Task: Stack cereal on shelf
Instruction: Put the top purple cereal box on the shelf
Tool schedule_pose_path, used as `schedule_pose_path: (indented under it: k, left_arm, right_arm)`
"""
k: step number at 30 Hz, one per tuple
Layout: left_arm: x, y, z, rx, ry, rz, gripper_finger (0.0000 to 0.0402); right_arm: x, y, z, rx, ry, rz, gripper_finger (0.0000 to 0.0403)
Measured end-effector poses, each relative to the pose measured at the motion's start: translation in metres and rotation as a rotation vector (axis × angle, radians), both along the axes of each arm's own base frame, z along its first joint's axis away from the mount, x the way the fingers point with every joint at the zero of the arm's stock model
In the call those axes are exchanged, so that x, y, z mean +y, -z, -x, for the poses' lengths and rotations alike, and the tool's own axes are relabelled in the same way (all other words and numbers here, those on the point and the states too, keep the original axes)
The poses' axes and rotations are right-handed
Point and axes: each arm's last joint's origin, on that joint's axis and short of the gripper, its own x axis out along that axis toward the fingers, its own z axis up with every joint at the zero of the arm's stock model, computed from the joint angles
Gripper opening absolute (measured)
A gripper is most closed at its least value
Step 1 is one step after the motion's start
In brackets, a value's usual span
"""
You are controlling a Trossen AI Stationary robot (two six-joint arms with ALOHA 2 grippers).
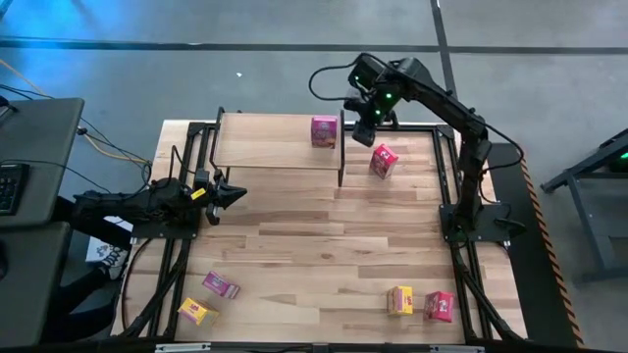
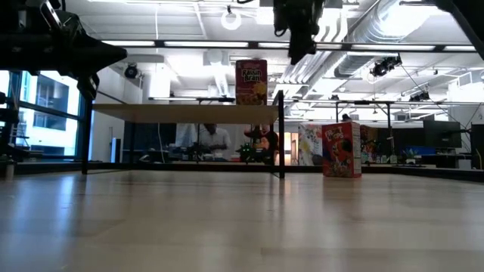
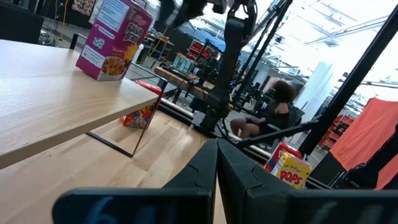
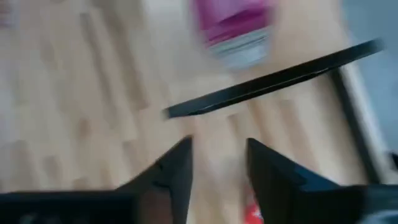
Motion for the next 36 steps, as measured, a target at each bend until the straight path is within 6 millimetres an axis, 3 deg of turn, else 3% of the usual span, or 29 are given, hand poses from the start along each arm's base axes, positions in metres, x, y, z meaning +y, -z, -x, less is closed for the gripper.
schedule_pose_path:
  k: [3, 5, 8, 12, 16, 21, 27, 32, 36]
  left_arm:
    - [0.000, 0.000, 0.000, -0.001, 0.000, 0.000, 0.0003]
    - [0.000, 0.000, 0.000, 0.001, 0.000, 0.000, 0.0003]
    - [0.000, 0.000, 0.000, 0.000, 0.000, 0.000, 0.0003]
    - [0.000, 0.000, 0.000, 0.001, 0.000, 0.000, 0.0003]
    - [0.000, 0.000, 0.000, 0.000, 0.000, 0.000, 0.0003]
    - [0.000, 0.000, 0.000, 0.001, 0.000, 0.000, 0.0003]
    - [0.000, 0.000, 0.000, 0.000, 0.000, 0.000, 0.0003]
    - [0.000, 0.000, 0.000, 0.000, 0.000, 0.000, 0.0003]
    - [0.000, 0.000, 0.000, 0.000, 0.000, 0.000, 0.0003]
  right_arm:
    - [0.010, 0.004, 0.010, -0.024, 0.019, -0.047, 0.0032]
    - [0.016, 0.014, 0.013, -0.060, 0.055, -0.051, 0.0011]
    - [0.030, 0.030, 0.023, -0.139, 0.157, -0.093, 0.0022]
    - [0.052, 0.051, 0.026, -0.345, 0.308, -0.175, 0.0004]
    - [0.073, 0.064, 0.017, -0.610, 0.471, -0.290, 0.0003]
    - [0.099, 0.084, -0.004, -0.793, 0.709, -0.323, 0.0000]
    - [0.116, 0.084, -0.027, -0.840, 0.900, -0.164, 0.0000]
    - [0.131, 0.085, -0.045, -0.639, 0.982, 0.149, 0.0000]
    - [0.142, 0.082, -0.069, -0.628, 1.043, 0.299, 0.0000]
